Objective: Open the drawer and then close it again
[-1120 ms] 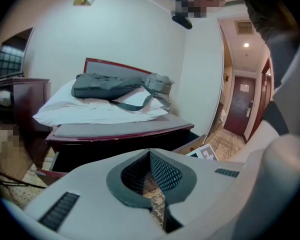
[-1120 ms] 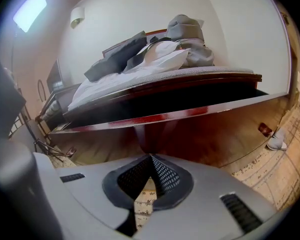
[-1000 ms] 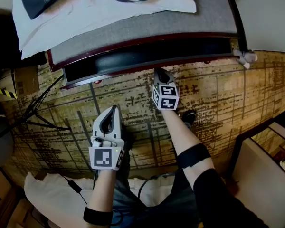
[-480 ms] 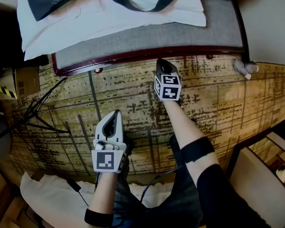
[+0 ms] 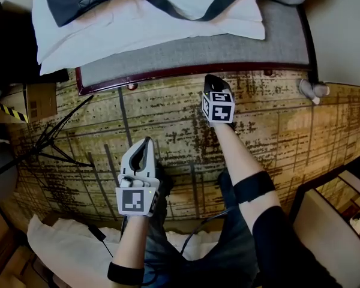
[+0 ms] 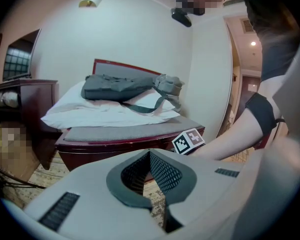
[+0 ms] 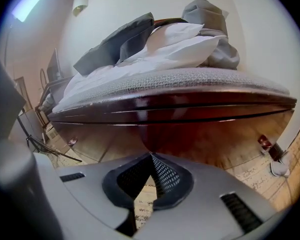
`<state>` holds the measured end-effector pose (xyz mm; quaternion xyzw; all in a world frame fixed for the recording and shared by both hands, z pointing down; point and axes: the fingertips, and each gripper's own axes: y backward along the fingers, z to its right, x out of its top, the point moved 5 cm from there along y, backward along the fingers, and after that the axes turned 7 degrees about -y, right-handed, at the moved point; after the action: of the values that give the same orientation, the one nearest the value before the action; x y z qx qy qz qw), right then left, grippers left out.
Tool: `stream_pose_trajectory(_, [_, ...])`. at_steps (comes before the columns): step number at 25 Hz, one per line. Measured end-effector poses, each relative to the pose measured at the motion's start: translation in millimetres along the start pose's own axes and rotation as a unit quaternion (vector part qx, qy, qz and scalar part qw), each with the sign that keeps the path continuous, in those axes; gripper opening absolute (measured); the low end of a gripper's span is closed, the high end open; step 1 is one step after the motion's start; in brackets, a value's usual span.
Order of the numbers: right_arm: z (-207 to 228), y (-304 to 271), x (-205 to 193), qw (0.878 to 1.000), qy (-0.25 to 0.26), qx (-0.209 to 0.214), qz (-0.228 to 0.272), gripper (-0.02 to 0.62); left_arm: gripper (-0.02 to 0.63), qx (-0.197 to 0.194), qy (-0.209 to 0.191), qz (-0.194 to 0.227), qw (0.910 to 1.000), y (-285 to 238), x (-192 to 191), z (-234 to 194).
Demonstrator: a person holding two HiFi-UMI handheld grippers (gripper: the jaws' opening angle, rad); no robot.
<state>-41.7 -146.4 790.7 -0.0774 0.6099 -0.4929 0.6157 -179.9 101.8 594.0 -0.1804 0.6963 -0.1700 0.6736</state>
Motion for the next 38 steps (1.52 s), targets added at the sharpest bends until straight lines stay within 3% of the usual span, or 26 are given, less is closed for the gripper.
stream_pose_trajectory(3, [-2,34,6,1.0,0.003,-0.011,-0.003,0.002,0.002,0.007,0.007,-0.007,0.9999,13,17,-1])
stream_pose_trajectory(7, [-14,113,29,1.0,0.012,0.008,0.011,0.003,0.002,0.009,-0.022,-0.014,0.9996,42,55,-3])
stream_pose_trajectory(10, [-25,175,72,0.999,0.02,0.028,0.042,0.003,0.002,0.007,-0.011,-0.005,0.9999,61,105,5])
stream_pose_trajectory(18, [-78,335,198,0.987,0.077,0.084,0.115,0.003,0.002,0.011,-0.035,0.026,0.999,132,202,18])
stream_pose_trajectory(23, [-95,420,247,0.981,0.091,0.098,0.143,0.005,0.002,0.016,-0.046,0.034,0.9982,173,252,25])
stream_pose_trajectory(30, [-88,509,274,0.978,0.105,0.092,0.156,0.005,0.002,0.031,-0.049,0.052,0.997,218,302,33])
stream_pose_trajectory(38, [-66,559,293,0.977,0.095,0.078,0.173,0.005,0.002,0.029,-0.057,0.076,0.995,242,342,35])
